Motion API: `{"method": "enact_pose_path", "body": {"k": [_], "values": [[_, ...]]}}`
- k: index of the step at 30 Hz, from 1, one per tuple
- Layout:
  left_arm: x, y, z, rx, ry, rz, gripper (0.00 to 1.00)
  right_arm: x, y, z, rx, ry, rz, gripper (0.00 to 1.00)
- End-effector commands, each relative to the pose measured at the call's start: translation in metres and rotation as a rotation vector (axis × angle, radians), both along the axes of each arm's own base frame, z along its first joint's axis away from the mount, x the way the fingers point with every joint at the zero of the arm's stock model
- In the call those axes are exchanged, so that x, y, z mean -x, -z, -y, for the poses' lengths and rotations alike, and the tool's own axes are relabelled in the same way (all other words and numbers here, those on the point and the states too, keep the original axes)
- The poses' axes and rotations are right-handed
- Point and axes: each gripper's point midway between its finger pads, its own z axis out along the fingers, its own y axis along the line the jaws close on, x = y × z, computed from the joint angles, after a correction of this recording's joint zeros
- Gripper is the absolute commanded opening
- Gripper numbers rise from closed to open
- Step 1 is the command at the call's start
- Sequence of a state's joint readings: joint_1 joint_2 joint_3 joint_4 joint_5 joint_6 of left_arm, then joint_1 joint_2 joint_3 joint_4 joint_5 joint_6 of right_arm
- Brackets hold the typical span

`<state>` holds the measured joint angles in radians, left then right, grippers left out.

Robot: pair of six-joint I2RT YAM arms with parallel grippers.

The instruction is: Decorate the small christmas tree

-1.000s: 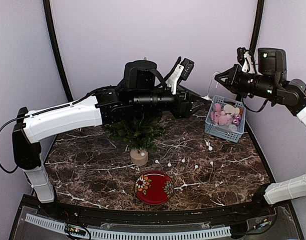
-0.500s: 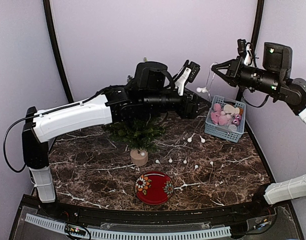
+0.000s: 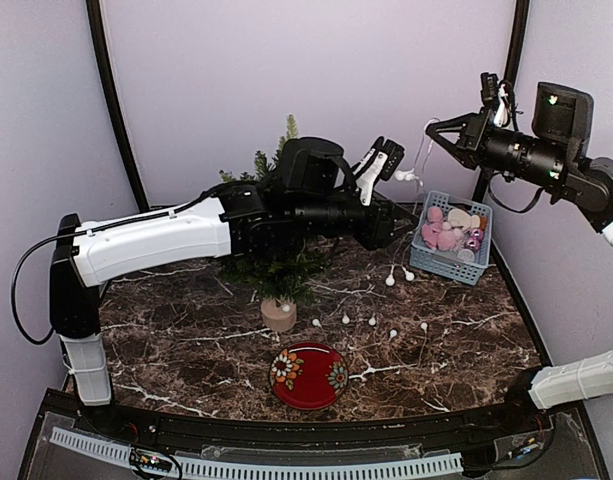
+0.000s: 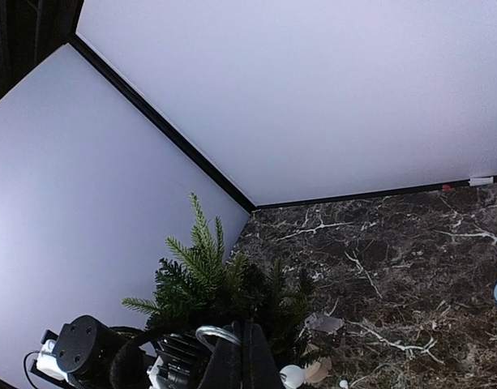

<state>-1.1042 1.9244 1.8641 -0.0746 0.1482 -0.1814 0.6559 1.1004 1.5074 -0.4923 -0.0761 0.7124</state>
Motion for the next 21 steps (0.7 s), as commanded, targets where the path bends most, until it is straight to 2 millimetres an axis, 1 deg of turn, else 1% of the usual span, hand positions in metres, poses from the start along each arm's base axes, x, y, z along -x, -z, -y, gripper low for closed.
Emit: {"method": "enact_pose_path", "body": {"k": [1,3,4,6,7,11,14,15,16,17,21], "values": [[0.022,-0.056,-0.015,0.135,0.013,0.035,0.37,0.000,-0.015,0.002,-0.034,0.016,0.045,0.00],[0.024,-0.060,-0.015,0.157,0.017,0.022,0.33,-0.001,-0.013,0.000,-0.034,0.013,0.040,0.00],[0.026,-0.061,-0.015,0.163,0.023,0.017,0.30,-0.002,-0.012,-0.002,-0.034,0.010,0.037,0.00],[0.028,-0.063,-0.014,0.179,0.035,0.007,0.28,-0.003,-0.010,-0.003,-0.035,0.006,0.034,0.00],[0.028,-0.065,-0.013,0.191,0.038,0.007,0.28,-0.003,-0.010,-0.004,-0.037,0.004,0.035,0.00],[0.025,-0.065,-0.007,0.191,0.040,0.012,0.29,-0.003,-0.009,-0.006,-0.039,-0.006,0.032,0.00],[0.021,-0.065,-0.002,0.188,0.033,0.022,0.32,-0.003,-0.008,-0.007,-0.040,-0.014,0.030,0.00],[0.020,-0.060,0.000,0.175,0.031,0.020,0.32,-0.002,-0.008,-0.008,-0.041,-0.018,0.028,0.00],[0.018,-0.064,0.001,0.180,0.025,0.025,0.33,-0.002,-0.008,-0.009,-0.042,-0.020,0.028,0.00],[0.017,-0.060,0.003,0.170,0.024,0.024,0.33,-0.002,-0.008,-0.009,-0.043,-0.024,0.028,0.00],[0.015,-0.064,0.008,0.177,0.026,0.038,0.33,-0.002,-0.007,-0.010,-0.045,-0.029,0.027,0.00]]}}
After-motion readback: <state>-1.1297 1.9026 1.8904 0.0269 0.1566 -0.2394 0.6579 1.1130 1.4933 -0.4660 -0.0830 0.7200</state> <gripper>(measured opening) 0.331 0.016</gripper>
